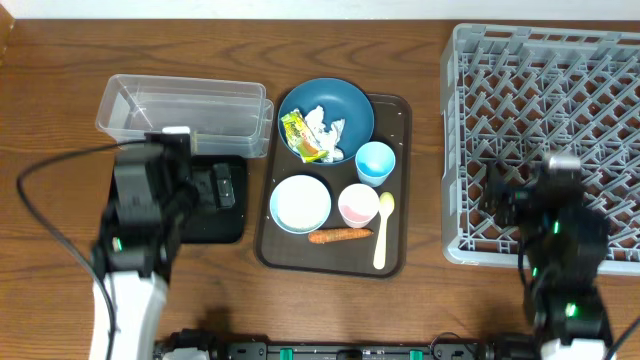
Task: Sort waste into correct bins and load items into the dishwasher rack
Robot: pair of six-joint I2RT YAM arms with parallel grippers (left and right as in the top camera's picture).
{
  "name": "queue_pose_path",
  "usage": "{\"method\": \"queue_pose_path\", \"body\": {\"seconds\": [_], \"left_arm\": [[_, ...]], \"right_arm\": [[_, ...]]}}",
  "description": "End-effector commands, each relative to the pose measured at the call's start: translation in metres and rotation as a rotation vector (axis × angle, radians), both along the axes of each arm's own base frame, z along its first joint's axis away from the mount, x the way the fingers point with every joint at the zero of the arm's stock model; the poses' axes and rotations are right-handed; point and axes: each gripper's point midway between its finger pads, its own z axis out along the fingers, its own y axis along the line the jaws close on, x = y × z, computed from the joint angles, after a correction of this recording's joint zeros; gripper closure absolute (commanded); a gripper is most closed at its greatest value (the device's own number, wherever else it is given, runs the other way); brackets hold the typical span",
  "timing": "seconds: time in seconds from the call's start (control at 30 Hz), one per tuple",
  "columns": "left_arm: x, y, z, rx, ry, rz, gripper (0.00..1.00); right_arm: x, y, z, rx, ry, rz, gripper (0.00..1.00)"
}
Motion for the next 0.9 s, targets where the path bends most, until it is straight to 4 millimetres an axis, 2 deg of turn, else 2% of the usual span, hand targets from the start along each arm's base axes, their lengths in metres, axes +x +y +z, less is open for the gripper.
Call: {"method": "queue_pose_path", "body": {"seconds": [0.0,0.1,0.27,0.47,0.67,0.87], "left_arm": [[0.004,0.0,0.01,-0.017,0.106,0.006,0.05],[-0.001,0.009,0.004,0.02,0.201,0.036,0.05],[0.0,0.002,-0.002,-0.016,0.224,0.018,0.04],[0.021,-0.006,0.012,-0.087,0.127,0.032,0.05],[0.06,-0.026,0.034,-0.138,-0.036,-0.028,0.05],[0.089,-0.073,0.028,-0.144,-0.089,-0.151,0.05]], "right_arm": [[0.017,0.007,0.008,-0.005,0.096,0.036,0.01],[0.031,0.007,0.006,-0.001,0.197,0.036,0.01],[0.041,0.007,-0.004,0.002,0.282,0.036,0.01],[0.038,0.013,-0.007,0.028,0.298,0.064,0.01],[0.04,0.013,-0.004,0.028,0.283,0.064,0.01],[0.039,0.013,-0.005,0.029,0.287,0.065,0.01]]}}
